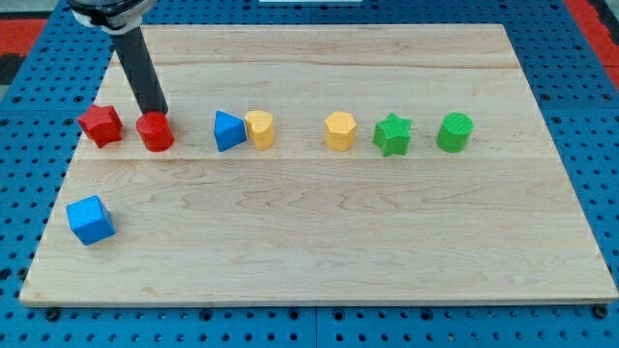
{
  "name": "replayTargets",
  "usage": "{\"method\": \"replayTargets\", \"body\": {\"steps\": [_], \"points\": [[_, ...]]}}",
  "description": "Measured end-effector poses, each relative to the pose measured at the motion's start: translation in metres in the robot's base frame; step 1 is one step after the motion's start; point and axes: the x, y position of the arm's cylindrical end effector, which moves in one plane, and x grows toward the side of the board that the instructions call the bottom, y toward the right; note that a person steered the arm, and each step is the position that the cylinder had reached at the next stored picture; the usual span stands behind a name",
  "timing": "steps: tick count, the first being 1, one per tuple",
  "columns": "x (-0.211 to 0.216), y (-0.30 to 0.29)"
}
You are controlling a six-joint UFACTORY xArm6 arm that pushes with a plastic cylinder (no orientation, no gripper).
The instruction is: Push the blue cube towards the blue triangle
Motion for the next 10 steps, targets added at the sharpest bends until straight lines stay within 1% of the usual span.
{"method": "replayTargets", "body": {"steps": [1,2,3,4,5,6,8,10], "points": [[-0.037,0.005],[-0.070,0.034],[-0.108,-0.051],[-0.096,-0.104],[-0.084,-0.106],[-0.042,-0.107],[-0.028,-0.080],[-0.016,-0.081]]}}
